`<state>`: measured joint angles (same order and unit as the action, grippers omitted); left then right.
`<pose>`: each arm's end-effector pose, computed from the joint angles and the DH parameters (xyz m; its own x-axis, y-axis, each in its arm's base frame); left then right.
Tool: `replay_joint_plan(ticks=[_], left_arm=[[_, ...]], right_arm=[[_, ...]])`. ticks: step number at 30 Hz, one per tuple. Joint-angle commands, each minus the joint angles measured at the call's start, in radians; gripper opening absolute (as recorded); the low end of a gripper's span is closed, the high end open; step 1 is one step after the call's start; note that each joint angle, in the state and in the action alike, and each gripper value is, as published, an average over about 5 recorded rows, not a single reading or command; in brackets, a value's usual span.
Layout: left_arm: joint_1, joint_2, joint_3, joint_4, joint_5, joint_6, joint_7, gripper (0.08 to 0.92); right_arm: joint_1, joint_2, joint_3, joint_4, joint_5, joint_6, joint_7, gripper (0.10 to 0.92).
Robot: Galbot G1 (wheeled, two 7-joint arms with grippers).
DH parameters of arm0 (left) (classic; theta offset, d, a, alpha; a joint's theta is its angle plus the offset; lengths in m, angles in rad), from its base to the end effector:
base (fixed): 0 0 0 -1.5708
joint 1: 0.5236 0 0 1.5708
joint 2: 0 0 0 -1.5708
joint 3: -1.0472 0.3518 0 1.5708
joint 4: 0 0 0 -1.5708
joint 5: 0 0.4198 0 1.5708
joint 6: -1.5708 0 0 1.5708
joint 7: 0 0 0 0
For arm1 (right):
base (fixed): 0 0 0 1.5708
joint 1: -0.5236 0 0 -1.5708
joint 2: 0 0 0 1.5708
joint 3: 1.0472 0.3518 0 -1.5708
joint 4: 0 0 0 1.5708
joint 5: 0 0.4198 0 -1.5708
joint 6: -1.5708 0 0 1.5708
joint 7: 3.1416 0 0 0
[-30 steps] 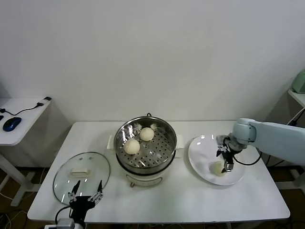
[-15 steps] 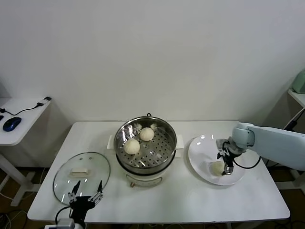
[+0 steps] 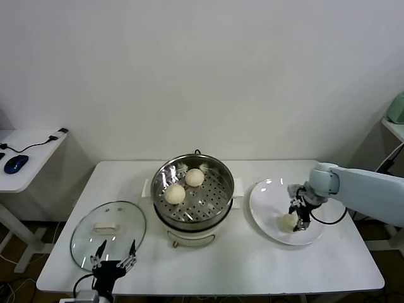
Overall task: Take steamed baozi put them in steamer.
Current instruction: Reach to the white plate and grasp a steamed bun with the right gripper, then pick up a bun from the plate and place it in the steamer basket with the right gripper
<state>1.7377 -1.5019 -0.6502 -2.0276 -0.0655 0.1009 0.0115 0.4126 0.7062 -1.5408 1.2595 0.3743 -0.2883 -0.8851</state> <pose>0.1843 0.0589 -0.3637 -0.9446 -0.0761 0.3194 -0.0580 0.9961 0.0659 0.5550 -0.1371 -0.2524 -0.0669 -0.0508 0.9965 -0.9978 0.0052 -0.0667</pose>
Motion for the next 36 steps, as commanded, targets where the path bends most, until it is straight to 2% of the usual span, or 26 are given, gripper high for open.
replay_joint_plan(ticks=[1, 7, 14, 21, 26, 36], left_arm=[[0.0, -0.001, 0.0, 0.0, 0.001, 0.0, 0.0, 0.823], [0.001, -0.002, 0.001, -0.005, 0.002, 0.003, -0.001, 0.823], [0.003, 0.002, -0.001, -0.014, 0.002, 0.004, 0.0, 0.823], [0.01, 0.001, 0.0, -0.021, 0.005, 0.004, 0.0, 0.823], [0.014, -0.001, -0.002, -0.028, 0.005, 0.005, -0.001, 0.823], [0.02, -0.007, -0.003, -0.033, 0.006, 0.004, -0.001, 0.823]], right_arm=[[0.271, 0.032, -0.078, 0.007, 0.028, 0.098, -0.119, 0.653], [0.539, 0.165, -0.123, 0.025, 0.086, 0.236, -0.201, 0.653], [0.671, 0.367, -0.031, 0.143, 0.109, 0.46, -0.247, 0.653], [0.556, 0.542, 0.036, 0.229, -0.085, 0.669, -0.243, 0.653], [0.427, 0.618, 0.046, 0.219, -0.244, 0.761, -0.212, 0.653], [0.249, 0.685, 0.05, 0.167, -0.377, 0.75, -0.159, 0.653]])
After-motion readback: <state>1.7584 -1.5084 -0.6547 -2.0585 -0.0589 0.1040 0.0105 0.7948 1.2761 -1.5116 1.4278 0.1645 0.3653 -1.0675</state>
